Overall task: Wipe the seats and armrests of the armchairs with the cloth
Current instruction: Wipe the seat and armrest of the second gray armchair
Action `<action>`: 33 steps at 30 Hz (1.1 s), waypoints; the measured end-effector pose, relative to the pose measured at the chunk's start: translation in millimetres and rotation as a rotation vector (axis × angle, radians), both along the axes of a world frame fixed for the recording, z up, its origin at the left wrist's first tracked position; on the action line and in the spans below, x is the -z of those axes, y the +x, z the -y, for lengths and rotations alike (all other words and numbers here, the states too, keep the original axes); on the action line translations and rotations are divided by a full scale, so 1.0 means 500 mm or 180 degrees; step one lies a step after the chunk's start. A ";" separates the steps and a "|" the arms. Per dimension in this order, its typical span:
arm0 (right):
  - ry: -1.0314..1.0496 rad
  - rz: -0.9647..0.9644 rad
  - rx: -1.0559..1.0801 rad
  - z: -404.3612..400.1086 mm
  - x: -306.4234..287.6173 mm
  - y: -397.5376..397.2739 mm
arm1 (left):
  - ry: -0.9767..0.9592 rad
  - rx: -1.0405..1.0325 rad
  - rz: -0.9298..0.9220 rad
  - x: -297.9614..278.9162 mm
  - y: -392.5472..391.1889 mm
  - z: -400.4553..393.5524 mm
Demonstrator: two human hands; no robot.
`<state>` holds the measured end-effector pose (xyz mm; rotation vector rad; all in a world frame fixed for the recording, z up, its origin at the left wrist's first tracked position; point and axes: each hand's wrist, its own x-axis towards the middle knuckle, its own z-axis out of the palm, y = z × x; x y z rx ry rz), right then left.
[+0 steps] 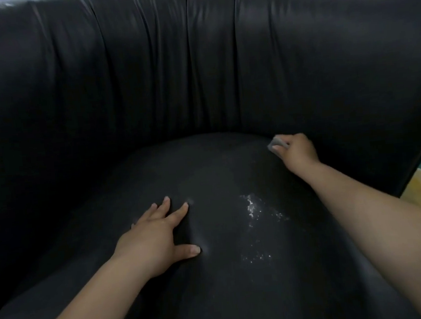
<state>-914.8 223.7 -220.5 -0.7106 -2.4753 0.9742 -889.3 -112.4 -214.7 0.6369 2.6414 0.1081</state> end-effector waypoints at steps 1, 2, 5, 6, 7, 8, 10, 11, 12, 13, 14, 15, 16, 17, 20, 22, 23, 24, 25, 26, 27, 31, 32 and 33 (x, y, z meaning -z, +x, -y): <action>-0.0093 0.0069 0.0066 0.000 0.005 -0.004 | -0.0002 -0.0001 -0.0002 0.000 0.000 0.000; -0.0079 0.0117 -0.0058 0.011 0.008 -0.006 | -0.0012 -0.0003 -0.0001 0.000 0.001 0.000; 0.0203 0.0141 -0.1063 0.073 0.011 -0.009 | -0.0016 -0.0026 -0.0009 0.000 0.003 -0.002; 0.0189 0.0151 -0.1335 0.086 0.007 -0.006 | -0.0013 -0.0031 -0.0009 -0.001 0.003 -0.002; 0.0171 0.0153 -0.1458 0.090 0.001 -0.002 | -0.0015 -0.0034 -0.0005 -0.002 0.003 -0.003; 0.0176 0.0142 -0.1415 0.086 -0.005 0.005 | -0.0023 -0.0031 -0.0002 -0.004 0.003 -0.003; 0.0393 0.0127 -0.0966 0.065 -0.004 0.031 | -0.0042 -0.0017 -0.0006 -0.007 0.005 -0.002; 0.0528 0.0129 -0.0769 0.062 0.001 0.049 | -0.0045 -0.0015 -0.0015 -0.008 0.006 -0.002; 0.0570 0.0105 -0.0746 0.067 0.006 0.069 | -0.0050 -0.0011 -0.0021 -0.009 0.007 -0.002; 0.0531 0.0091 -0.0896 0.077 0.010 0.089 | -0.0057 -0.0009 -0.0025 -0.010 0.009 -0.002; 0.0418 0.0105 -0.1152 0.092 0.009 0.106 | -0.0062 -0.0014 -0.0031 -0.011 0.011 -0.003; 0.0307 0.0137 -0.1394 0.107 0.005 0.120 | -0.0067 -0.0017 -0.0036 -0.013 0.012 -0.003; 0.0256 0.0132 -0.1487 0.114 -0.001 0.132 | -0.0069 -0.0012 -0.0043 -0.014 0.014 -0.002; 0.0307 0.0025 -0.1388 0.112 -0.008 0.142 | -0.0066 -0.0002 -0.0054 -0.015 0.015 -0.001; 0.0549 -0.0185 -0.0496 0.082 -0.010 0.179 | -0.0050 0.0035 -0.0097 -0.012 0.017 0.006; 0.0627 0.0055 -0.0206 0.094 0.010 0.200 | -0.0013 0.0050 -0.0118 -0.007 0.017 0.010; 0.0588 0.0078 -0.0260 0.114 0.019 0.205 | 0.0008 0.0055 -0.0126 -0.006 0.017 0.011; 0.0478 0.0019 -0.0447 0.138 0.024 0.203 | 0.0030 0.0062 -0.0133 -0.005 0.017 0.012; 0.0387 -0.0042 -0.0719 0.161 0.025 0.202 | 0.0054 0.0074 -0.0140 -0.005 0.019 0.014; 0.0333 -0.0063 -0.0950 0.176 0.019 0.199 | 0.0095 0.0092 -0.0156 -0.004 0.021 0.016; 0.0367 -0.0114 -0.1013 0.177 0.010 0.196 | 0.0165 0.0112 -0.0189 -0.003 0.024 0.019; 0.0578 -0.0135 -0.0071 0.101 -0.008 0.208 | 0.0546 0.0194 -0.0306 0.000 0.044 0.045; 0.0477 0.0016 0.0112 0.099 0.000 0.215 | 0.0602 0.0196 -0.0318 0.000 0.049 0.050; 0.0354 0.0183 0.0310 0.111 0.010 0.219 | 0.0620 0.0196 -0.0325 0.001 0.055 0.053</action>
